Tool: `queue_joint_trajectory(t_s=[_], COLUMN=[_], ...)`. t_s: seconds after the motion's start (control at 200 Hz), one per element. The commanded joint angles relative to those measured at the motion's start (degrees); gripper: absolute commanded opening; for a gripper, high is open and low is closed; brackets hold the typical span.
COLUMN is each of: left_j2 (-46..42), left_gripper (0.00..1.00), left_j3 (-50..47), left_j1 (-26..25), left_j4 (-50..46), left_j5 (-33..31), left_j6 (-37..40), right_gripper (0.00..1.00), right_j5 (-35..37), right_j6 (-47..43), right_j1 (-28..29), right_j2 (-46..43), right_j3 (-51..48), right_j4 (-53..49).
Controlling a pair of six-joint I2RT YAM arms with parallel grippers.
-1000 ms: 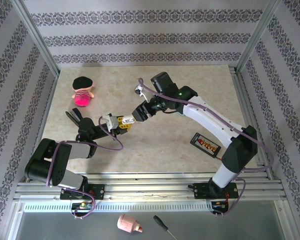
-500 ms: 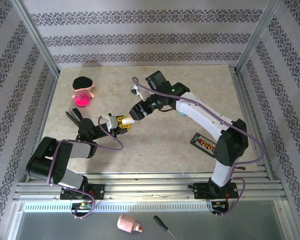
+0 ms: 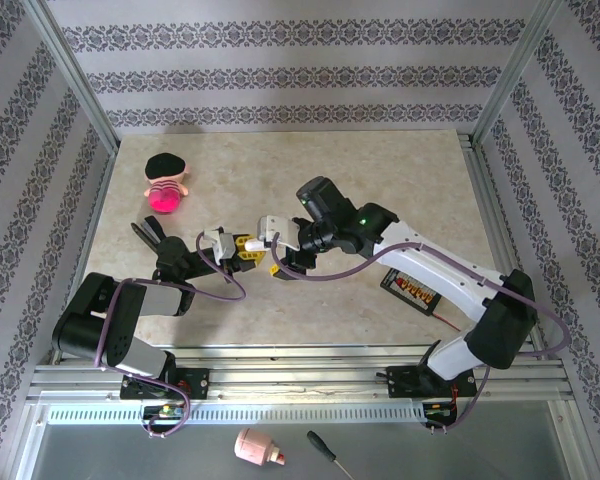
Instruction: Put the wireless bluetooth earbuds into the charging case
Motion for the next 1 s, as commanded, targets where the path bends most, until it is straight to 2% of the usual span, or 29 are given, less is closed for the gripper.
queue_joint_trajectory(t_s=[0.0,0.135,0.335,0.5,0.755,0.829,0.929,0.959,0.994], left_j2=[1.15,1.69,1.44,1.45,1.14,1.25,1.34,1.34,1.25], left_gripper=[0.00,0.00,0.00,0.00,0.00,0.00,0.19,0.28,0.44], left_j3=[0.76,1.08,1.09,1.16,1.10,1.29,1.36,1.35,1.25], left_j1=[-0.32,-0.46,-0.51,-0.49,-0.50,-0.50,-0.54,-0.54,-0.52], left_j4=[3.58,3.59,3.57,3.57,3.57,3.59,3.57,3.59,3.57], left_j5=[4.39,5.69,5.60,5.60,5.48,5.43,4.11,3.40,1.36], left_j6=[-1.52,-2.12,-1.99,-2.12,-2.58,-2.75,-3.45,-3.86,-4.25], right_gripper=[0.66,0.63,0.53,0.48,0.26,0.24,0.20,0.18,0.17], right_j5=[0.19,-0.41,-2.39,-2.57,-3.05,-2.47,-1.46,-1.20,-0.75], right_j6=[-9.14,-10.08,-10.22,-10.24,-10.16,-9.78,-7.50,-6.24,-4.20], right_j1=[-0.53,-0.44,-0.40,-0.65,-1.14,-1.35,-1.90,-2.23,-2.64], right_j2=[1.46,3.60,6.29,9.12,10.53,10.36,9.55,9.16,8.69], right_j3=[1.84,3.58,5.39,7.85,8.37,8.32,7.16,6.63,5.91], right_j4=[0.57,0.52,-0.50,-4.15,-4.88,-4.64,-2.72,-1.73,-0.10])
